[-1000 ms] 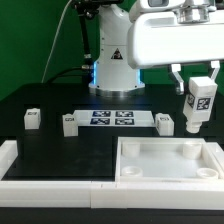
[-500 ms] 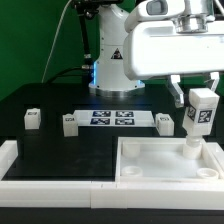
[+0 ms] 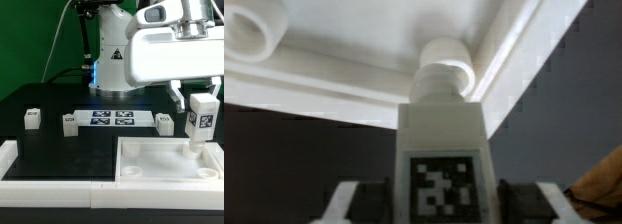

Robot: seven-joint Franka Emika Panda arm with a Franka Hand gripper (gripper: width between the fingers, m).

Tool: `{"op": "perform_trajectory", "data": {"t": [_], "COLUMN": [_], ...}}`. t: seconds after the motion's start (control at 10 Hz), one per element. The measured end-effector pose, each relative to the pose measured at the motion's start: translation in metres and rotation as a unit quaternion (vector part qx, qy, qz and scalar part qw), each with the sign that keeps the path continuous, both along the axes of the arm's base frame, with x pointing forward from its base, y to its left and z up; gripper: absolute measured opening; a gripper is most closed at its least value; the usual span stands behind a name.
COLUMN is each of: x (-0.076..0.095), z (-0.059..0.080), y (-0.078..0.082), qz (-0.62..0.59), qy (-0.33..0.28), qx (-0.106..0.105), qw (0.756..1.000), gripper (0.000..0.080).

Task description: Assemble one leg

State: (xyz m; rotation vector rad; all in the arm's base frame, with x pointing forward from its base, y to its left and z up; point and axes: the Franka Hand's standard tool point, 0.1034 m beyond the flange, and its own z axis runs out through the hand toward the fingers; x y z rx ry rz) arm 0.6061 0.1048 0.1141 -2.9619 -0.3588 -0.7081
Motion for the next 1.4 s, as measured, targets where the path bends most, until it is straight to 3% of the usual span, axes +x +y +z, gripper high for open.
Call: {"op": "perform_trajectory", "data": {"t": [0.2,0.5,1.4], "x": [0.013,0.019,0.012], "z": [-0.009,-0.018,-0.032], "y": [0.005,0.005,0.01], "qz": [0.0,-0.004,0.0], "qy": [-0.002,-0.023,-0.012], "qx": [0.004,0.006,0.005], "qw": [1.0,1.0,1.0], "gripper": [0.0288,0.0288,0.0288]}}
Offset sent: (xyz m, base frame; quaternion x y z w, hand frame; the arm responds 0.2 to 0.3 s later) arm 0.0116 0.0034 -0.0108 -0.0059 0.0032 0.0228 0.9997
